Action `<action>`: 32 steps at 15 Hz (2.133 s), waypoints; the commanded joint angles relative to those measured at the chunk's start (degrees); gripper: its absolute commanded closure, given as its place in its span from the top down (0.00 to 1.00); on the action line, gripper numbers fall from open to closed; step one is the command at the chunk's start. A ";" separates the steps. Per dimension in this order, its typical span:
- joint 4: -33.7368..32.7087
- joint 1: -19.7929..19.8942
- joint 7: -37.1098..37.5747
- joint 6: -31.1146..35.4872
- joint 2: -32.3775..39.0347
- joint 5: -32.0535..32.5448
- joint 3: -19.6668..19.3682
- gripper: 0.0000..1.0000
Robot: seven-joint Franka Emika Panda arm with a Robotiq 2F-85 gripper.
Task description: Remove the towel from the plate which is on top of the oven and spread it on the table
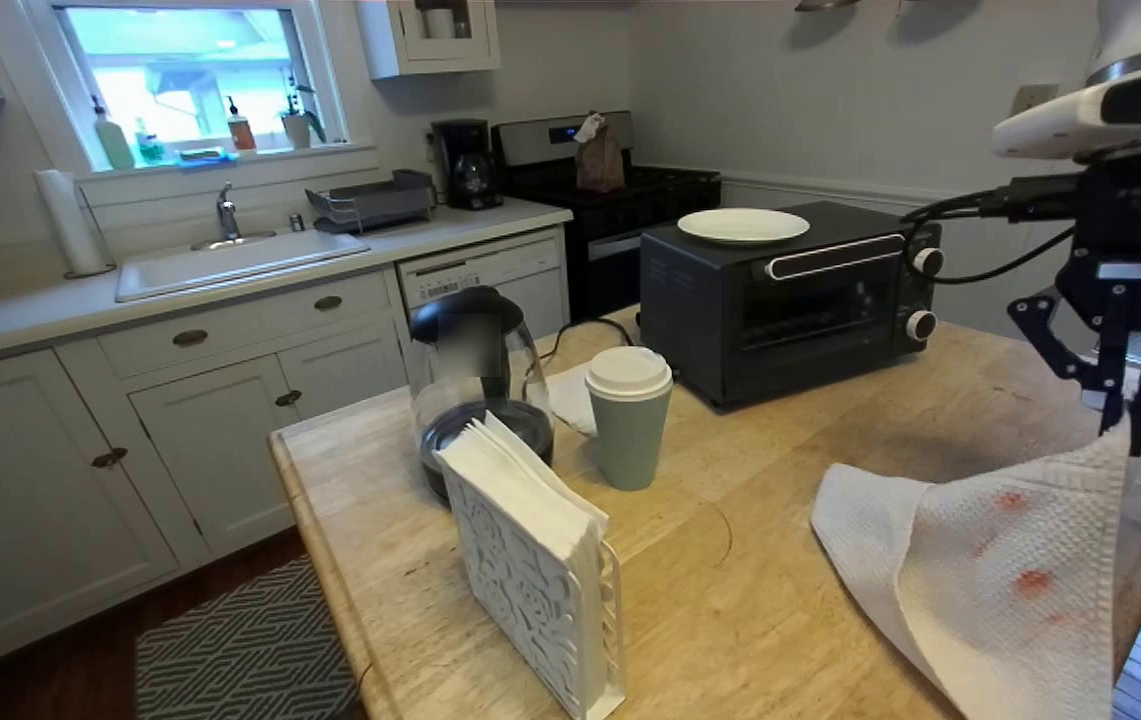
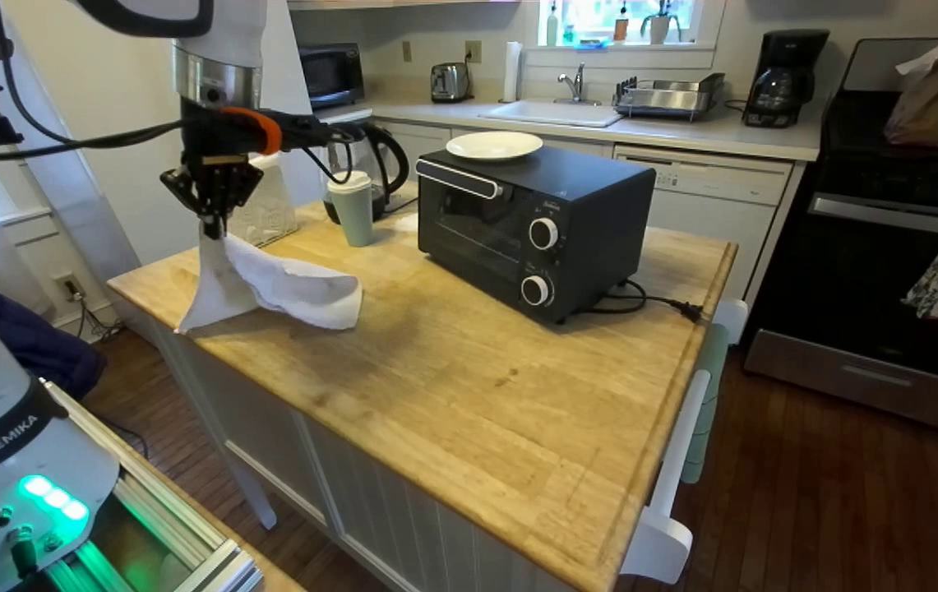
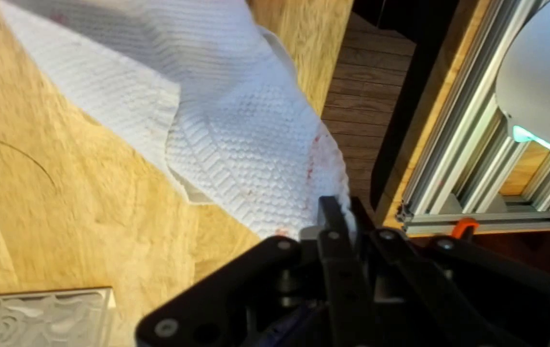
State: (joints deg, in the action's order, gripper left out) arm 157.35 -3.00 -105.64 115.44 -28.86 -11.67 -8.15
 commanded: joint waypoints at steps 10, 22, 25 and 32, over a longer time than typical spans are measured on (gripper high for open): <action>0.19 -0.27 11.07 16.71 10.32 10.70 4.51 0.98; 0.25 0.19 11.57 24.87 16.09 8.85 2.34 1.00; 0.24 -0.14 4.85 23.36 15.11 9.48 1.15 1.00; -0.07 -0.09 1.55 35.64 16.36 5.53 0.39 1.00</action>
State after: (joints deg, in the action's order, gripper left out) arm 157.31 -3.10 -104.17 151.35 -12.37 -6.27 -7.77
